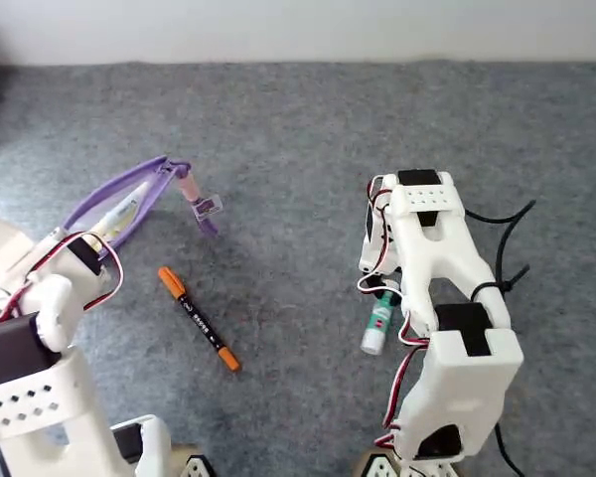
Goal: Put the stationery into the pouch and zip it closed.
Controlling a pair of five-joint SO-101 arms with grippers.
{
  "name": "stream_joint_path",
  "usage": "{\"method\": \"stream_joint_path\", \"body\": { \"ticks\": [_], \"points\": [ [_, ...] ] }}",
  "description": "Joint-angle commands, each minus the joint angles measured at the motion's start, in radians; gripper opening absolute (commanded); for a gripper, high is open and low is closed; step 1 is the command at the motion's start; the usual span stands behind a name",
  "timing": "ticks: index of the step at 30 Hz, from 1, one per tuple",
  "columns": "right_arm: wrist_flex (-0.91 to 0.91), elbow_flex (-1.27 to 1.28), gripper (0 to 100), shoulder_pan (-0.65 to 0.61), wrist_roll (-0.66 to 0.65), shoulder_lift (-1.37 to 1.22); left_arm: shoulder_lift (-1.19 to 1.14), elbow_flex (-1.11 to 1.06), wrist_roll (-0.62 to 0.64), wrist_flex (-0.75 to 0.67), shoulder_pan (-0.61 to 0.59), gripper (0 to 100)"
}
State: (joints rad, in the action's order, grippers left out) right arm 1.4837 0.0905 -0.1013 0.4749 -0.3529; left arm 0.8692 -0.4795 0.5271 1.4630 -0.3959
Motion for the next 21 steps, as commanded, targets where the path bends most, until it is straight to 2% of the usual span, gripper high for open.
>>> {"method": "stream_joint_path", "body": {
  "ticks": [1,7,12,14,18,21],
  "points": [
    [0.016,-0.005,0.9,0.007,0.005,0.01,-0.014,-0.005,0.012,-0.02,0.003,1],
    [0.084,-0.005,0.9,-0.001,-0.002,0.096,-0.014,-0.005,0.012,-0.018,0.003,1],
    [0.084,0.002,1.9,0.001,-0.1,0.143,-0.015,-0.005,0.012,-0.021,0.003,1],
    [0.076,0.002,6.8,0.001,-0.115,0.143,-0.015,-0.005,0.012,-0.021,0.003,1],
    [0.076,0.002,23.9,-0.015,-0.12,0.143,-0.015,-0.005,0.012,-0.021,0.003,1],
    [0.067,0.002,26.4,-0.053,-0.155,0.14,-0.015,-0.005,0.012,-0.021,0.003,1]
  ]
}}
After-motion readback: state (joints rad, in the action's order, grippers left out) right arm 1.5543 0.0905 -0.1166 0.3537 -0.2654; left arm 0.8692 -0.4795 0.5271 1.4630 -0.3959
